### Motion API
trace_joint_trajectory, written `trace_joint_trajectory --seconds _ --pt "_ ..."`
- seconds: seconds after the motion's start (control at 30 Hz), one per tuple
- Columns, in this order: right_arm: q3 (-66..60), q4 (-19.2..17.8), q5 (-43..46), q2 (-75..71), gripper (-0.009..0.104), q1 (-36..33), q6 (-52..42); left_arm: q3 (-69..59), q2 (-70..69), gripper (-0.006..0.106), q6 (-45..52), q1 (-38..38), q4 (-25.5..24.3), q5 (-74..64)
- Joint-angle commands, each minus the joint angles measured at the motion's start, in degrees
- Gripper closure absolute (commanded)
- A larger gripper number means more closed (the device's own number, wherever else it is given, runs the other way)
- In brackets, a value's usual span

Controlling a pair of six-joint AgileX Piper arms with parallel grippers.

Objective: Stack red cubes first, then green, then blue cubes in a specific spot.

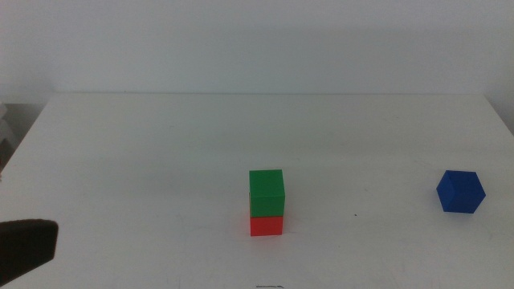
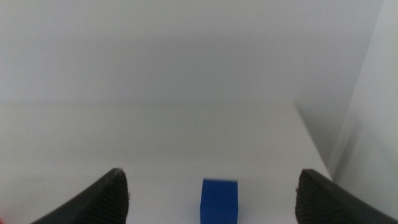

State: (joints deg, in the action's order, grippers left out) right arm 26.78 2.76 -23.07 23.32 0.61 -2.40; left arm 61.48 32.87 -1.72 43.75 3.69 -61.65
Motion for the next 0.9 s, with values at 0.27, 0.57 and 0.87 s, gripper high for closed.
trace_joint_trajectory --seconds 0.27,0.57,0.87 --pt "27.0 -1.0 -8.6 28.7 0.017 0.3 0.2 1.2 0.7 0.007 -0.2 0.1 0.4 4.0" --pt "29.3 2.9 -8.2 41.5 0.017 0.3 -2.1 1.2 0.7 0.007 -0.2 0.1 0.4 4.0" --pt "39.7 2.9 -14.5 57.5 0.017 0.2 -2.3 1.2 0.7 0.007 -0.2 0.1 0.4 4.0"
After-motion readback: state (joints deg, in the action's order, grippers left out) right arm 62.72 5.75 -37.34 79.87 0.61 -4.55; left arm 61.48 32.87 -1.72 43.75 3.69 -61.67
